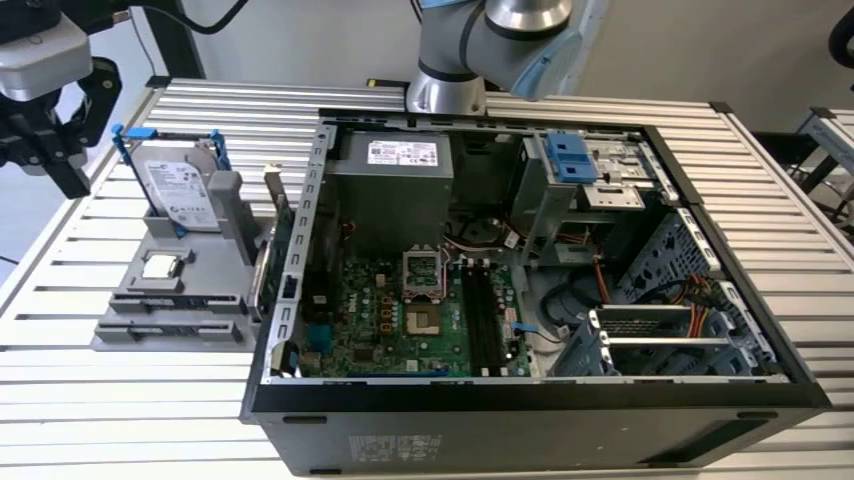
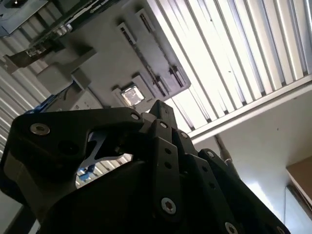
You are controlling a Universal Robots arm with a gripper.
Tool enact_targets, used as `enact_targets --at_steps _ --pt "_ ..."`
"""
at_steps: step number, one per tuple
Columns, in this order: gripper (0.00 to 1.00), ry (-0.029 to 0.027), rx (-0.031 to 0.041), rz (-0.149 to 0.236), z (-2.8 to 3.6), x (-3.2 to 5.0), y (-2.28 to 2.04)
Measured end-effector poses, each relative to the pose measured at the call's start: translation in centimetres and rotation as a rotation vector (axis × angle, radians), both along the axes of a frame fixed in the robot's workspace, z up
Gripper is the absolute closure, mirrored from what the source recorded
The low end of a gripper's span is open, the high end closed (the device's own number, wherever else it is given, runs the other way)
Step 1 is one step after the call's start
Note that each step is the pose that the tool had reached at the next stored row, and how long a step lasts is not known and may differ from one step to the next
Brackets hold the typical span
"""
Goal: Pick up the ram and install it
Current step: 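Pick up the ram and move it above insertion slot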
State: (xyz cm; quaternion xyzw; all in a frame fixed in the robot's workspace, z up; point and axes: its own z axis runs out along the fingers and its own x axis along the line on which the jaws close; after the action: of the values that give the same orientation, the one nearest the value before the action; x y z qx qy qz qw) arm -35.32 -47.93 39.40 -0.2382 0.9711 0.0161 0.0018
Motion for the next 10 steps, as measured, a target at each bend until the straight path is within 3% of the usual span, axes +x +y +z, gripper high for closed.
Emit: enact_targets --at_steps 10 --pt "1.00 0.0000 -0.0013 0.050 0.04 0.00 0.00"
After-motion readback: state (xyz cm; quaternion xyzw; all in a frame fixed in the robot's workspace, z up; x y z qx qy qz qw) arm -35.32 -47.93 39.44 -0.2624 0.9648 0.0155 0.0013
